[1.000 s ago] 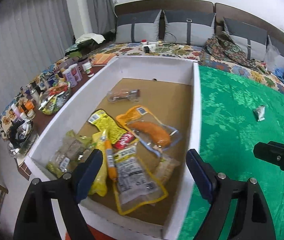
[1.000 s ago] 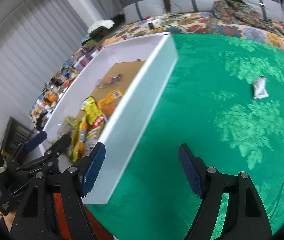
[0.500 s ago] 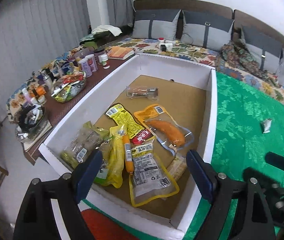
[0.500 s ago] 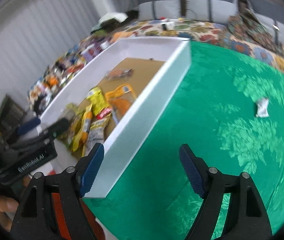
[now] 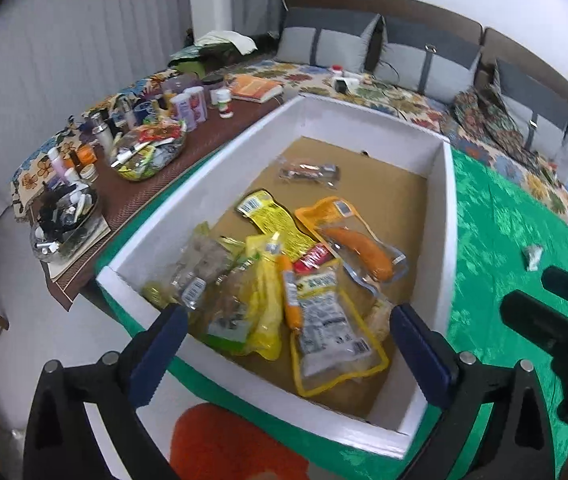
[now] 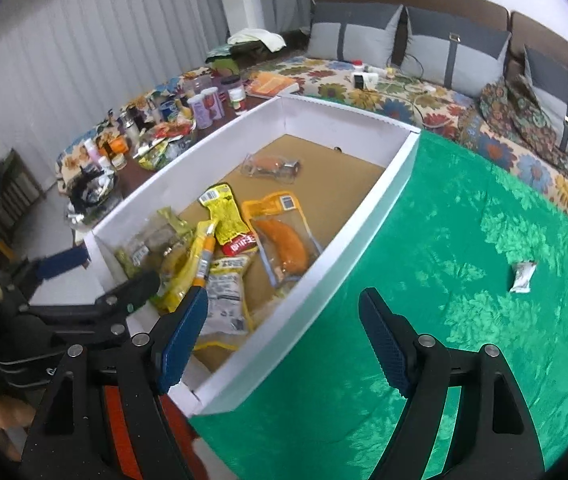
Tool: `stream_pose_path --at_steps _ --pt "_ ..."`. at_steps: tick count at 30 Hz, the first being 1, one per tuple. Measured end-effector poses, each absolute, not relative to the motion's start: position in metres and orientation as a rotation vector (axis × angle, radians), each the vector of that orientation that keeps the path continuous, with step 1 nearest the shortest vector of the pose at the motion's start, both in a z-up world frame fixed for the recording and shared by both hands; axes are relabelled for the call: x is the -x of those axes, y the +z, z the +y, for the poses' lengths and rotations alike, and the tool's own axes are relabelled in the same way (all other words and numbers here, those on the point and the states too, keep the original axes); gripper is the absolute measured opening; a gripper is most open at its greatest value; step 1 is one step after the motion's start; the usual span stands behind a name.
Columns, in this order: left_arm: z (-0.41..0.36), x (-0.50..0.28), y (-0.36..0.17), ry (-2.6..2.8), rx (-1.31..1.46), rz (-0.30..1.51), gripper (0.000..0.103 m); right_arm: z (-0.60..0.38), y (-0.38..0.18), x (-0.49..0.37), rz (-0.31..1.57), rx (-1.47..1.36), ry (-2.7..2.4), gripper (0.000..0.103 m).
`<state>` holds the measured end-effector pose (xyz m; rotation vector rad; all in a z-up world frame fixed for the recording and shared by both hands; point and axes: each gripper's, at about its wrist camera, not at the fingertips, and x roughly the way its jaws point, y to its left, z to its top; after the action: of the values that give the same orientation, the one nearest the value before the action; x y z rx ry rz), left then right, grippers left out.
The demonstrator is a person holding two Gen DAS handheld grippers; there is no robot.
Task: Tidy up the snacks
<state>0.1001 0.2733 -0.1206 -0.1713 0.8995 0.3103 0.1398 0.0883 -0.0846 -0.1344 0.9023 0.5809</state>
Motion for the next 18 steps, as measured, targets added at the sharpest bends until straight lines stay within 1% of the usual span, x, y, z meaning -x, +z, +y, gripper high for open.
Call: stream_pose_path --at_steps 3,4,11,18 --pt "0.282 -0.097 -0.12 0.302 0.18 0.882 0.101 0.097 -0.082 -0.141 0.91 0.125 0.565 0.081" --pt "0.284 -0.096 -0.119 0.302 0.182 0.877 0.103 0.101 -0.081 -0.141 0.908 0.129 0.559 0.081" --pt "0.297 -0.096 -0.113 0.31 0.175 0.872 0.103 0.128 -0.081 -0.141 0.905 0.211 0.55 0.081" --pt "0.314 -0.09 -0.108 0.357 0.219 0.838 0.103 0.142 -0.074 -0.144 0.894 0.224 0.548 0.081"
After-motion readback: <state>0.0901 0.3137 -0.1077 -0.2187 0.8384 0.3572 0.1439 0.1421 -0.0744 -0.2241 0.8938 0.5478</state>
